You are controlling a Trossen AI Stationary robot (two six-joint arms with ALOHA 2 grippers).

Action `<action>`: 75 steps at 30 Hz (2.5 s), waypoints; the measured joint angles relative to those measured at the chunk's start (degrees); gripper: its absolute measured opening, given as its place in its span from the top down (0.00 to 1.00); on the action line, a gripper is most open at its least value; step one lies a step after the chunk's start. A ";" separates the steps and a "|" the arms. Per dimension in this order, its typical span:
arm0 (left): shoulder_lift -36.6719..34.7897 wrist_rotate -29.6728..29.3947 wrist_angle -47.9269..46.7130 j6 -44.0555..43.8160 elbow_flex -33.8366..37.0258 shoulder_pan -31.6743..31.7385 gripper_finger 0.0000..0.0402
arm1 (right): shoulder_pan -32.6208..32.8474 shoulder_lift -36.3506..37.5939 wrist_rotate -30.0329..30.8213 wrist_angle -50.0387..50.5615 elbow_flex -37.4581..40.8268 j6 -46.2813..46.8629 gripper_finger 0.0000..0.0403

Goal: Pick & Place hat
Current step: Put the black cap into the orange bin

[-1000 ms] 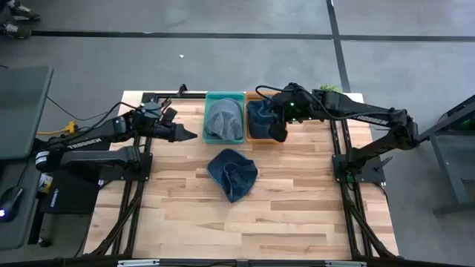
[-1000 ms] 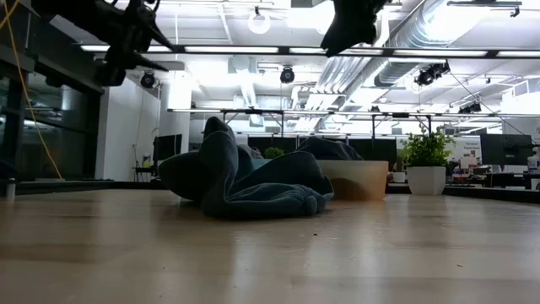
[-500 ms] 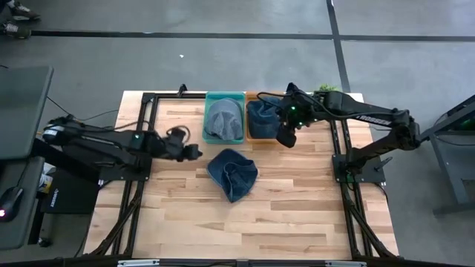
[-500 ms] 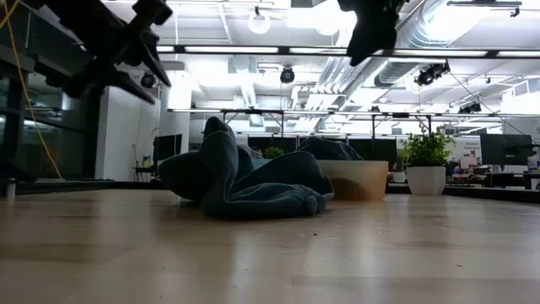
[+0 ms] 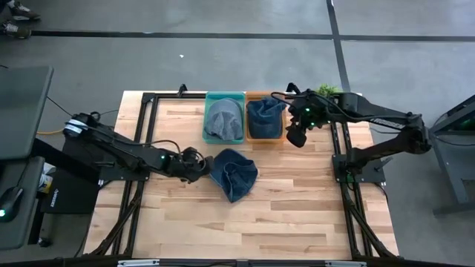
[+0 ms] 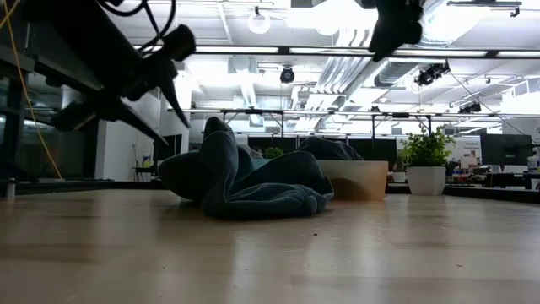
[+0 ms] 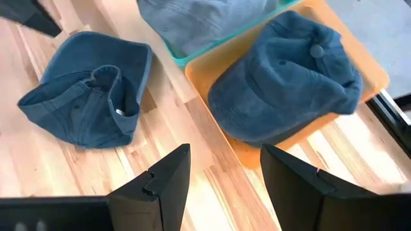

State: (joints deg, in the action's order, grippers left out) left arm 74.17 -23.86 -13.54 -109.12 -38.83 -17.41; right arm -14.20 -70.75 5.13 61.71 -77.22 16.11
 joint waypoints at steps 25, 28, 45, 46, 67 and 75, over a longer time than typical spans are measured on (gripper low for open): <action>4.60 -1.89 -2.79 -16.43 0.02 -4.68 0.60 | 0.00 18.42 -1.96 -7.42 20.47 8.09 0.54; 4.51 -3.06 -2.85 -17.74 0.02 -4.70 0.60 | 0.00 18.40 -2.67 -8.97 21.18 8.12 0.54; 10.68 -4.98 4.10 -20.33 0.02 -4.70 0.60 | 0.00 18.31 -2.76 -11.83 21.28 7.92 0.54; 11.29 -5.00 4.19 -20.44 0.00 -4.68 0.60 | 0.00 18.28 -2.76 -11.89 21.28 7.92 0.54; 13.27 -8.91 6.60 -17.70 -0.02 -4.68 0.97 | 0.02 18.28 -3.52 -12.74 21.28 7.90 0.54; 12.98 -10.03 8.43 -12.09 0.00 -4.69 0.98 | 0.01 18.28 -4.71 -13.13 21.26 7.88 0.54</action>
State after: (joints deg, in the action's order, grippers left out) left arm 87.15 -33.89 -5.10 -121.21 -38.83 -22.10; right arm -14.19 -52.47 0.42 48.59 -55.96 23.99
